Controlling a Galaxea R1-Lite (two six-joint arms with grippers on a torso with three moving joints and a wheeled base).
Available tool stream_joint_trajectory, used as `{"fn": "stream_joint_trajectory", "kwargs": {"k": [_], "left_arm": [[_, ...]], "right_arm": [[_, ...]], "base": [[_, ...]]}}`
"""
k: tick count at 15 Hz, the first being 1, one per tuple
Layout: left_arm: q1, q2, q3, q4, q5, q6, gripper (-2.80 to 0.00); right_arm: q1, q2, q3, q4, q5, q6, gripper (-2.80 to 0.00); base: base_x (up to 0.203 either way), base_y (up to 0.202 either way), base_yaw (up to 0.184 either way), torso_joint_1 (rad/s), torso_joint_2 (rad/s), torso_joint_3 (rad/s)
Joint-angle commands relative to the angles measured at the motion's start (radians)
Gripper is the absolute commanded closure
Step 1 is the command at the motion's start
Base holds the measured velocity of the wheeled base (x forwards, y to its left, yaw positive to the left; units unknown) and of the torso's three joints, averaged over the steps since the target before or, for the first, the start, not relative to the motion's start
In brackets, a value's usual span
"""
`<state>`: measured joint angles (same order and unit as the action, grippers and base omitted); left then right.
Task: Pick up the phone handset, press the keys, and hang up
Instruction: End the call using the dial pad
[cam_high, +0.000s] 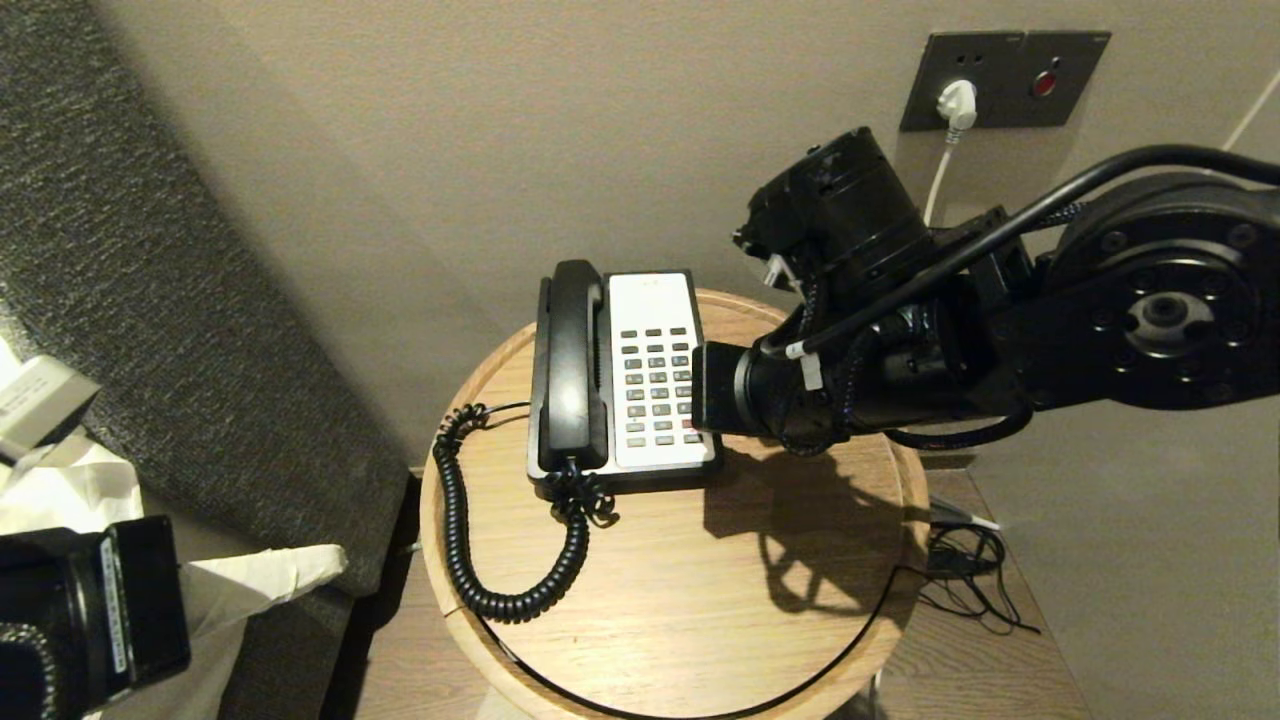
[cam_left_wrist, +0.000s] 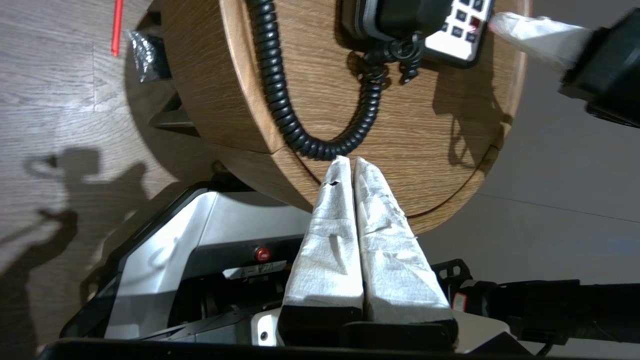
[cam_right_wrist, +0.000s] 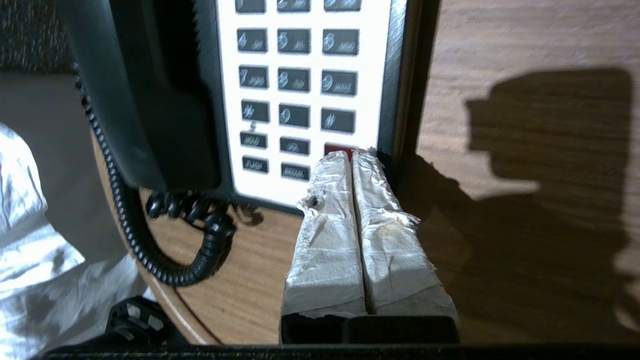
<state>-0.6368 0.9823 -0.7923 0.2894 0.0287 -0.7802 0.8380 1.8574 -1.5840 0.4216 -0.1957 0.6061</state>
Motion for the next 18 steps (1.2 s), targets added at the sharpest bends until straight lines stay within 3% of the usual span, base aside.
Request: {"fn": "stream_joint_trajectory", "kwargs": {"k": [1, 18], "left_arm": [[0.0, 0.006, 0.005, 0.002, 0.0, -0.004, 0.0], [0.0, 0.007, 0.028, -0.001, -0.001, -0.004, 0.0]], "right_arm": [[0.007, -0.007, 0.001, 0.009, -0.002, 0.003, 0.0], [0.021, 0.029, 0.002, 0.02, -0.002, 0.006, 0.0]], "base": [[0.0, 0.0, 0.0, 0.0, 0.0, 0.0], [0.0, 0.0, 0.0, 0.0, 0.0, 0.0]]}}
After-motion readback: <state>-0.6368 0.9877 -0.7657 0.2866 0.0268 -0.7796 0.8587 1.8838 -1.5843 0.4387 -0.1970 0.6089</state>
